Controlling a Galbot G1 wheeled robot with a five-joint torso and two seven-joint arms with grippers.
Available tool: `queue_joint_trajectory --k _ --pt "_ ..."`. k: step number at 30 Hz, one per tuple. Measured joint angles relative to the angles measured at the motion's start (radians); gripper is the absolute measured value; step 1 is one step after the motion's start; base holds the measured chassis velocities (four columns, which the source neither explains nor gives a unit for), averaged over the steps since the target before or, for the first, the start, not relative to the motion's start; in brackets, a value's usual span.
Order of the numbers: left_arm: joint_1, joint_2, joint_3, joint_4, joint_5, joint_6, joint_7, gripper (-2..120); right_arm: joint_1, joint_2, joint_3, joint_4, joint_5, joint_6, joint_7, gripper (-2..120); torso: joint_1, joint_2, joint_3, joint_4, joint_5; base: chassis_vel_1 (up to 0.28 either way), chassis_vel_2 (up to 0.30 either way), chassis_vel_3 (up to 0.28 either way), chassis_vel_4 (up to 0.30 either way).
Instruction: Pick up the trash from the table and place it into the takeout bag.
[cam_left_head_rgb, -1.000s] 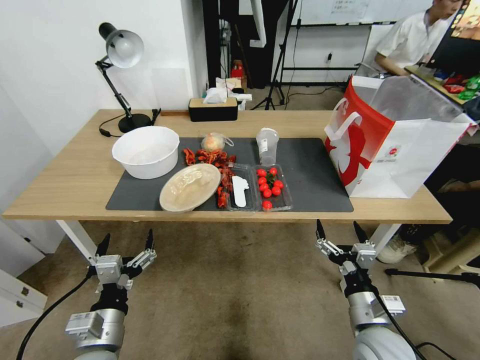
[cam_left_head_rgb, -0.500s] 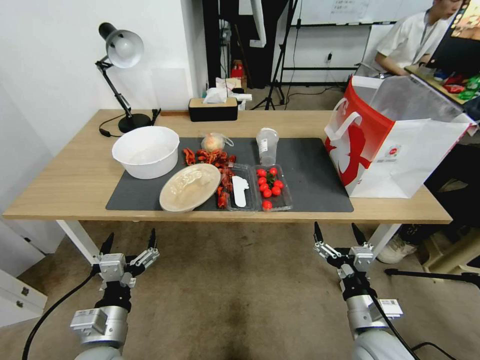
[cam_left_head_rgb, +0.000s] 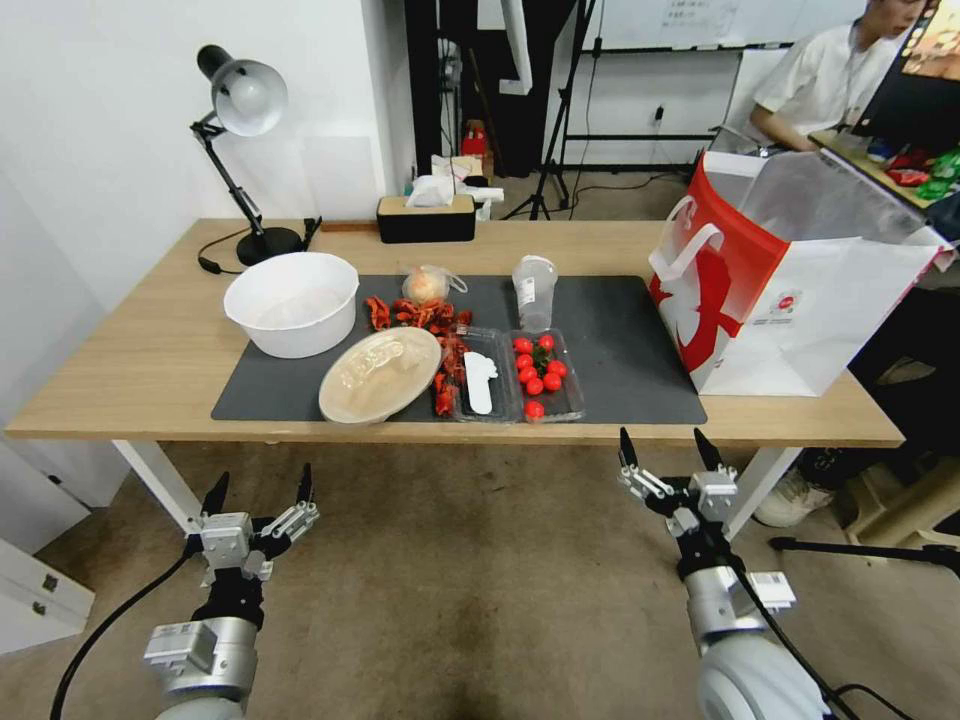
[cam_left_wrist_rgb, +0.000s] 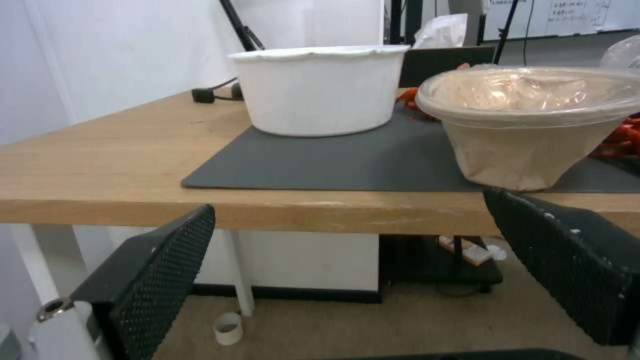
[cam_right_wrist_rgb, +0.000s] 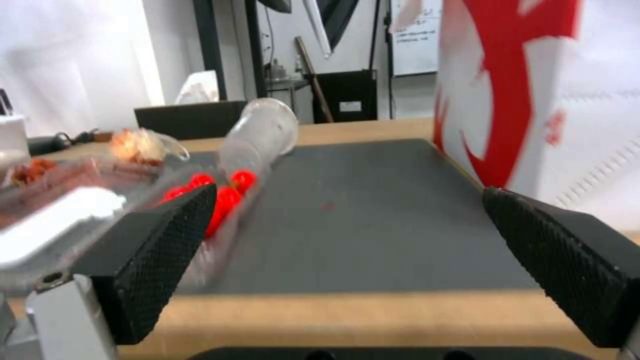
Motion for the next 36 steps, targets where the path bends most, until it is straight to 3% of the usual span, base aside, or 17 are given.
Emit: queue_joint_trajectory --k 6,13,19,29,31,36 --pt "-0.003 0.005 -0.003 -0.003 0.001 0.001 0.0 100 0.132 -0.051 -0.018 0.026 0.095 -0.122 0.0 100 0.0 0.0 0.0 -0.0001 0.0003 0.0 0.0 0.0 0.0" --pt "-0.006 0.013 -0.012 -0.009 0.0 0.004 0.0 100 0.364 -0.172 -0.085 0.014 0.259 -0.284 0.019 100 0.0 0.0 0.0 0.0002 -0.0001 0.0 0.0 0.0 0.0" --pt "-0.011 0.007 -0.016 -0.013 0.001 0.006 0.0 100 0.521 -0.185 -0.174 -0.043 0.324 -0.345 0.043 100 0.0 0.0 0.0 0.0003 -0.0003 0.0 0.0 0.0 0.0" --pt "-0.024 0.01 -0.034 -0.01 -0.006 0.011 0.0 100 0.795 -0.106 -0.395 -0.246 0.369 -0.425 0.127 100 0.0 0.0 0.0 0.0002 -0.0005 0.0 0.0 0.0 0.0" --pt "-0.025 0.013 -0.045 -0.01 -0.013 0.025 0.0 100 0.947 -0.023 -0.478 -0.37 0.398 -0.478 0.202 100 0.0 0.0 0.0 0.0003 -0.0004 0.0 0.0 0.0 0.0" --pt "-0.025 0.01 -0.046 -0.008 -0.014 0.027 -0.001 100 1.027 0.02 -0.515 -0.443 0.434 -0.533 0.263 100 0.0 0.0 0.0 0.0002 -0.0005 0.0 0.0 0.0 0.0"
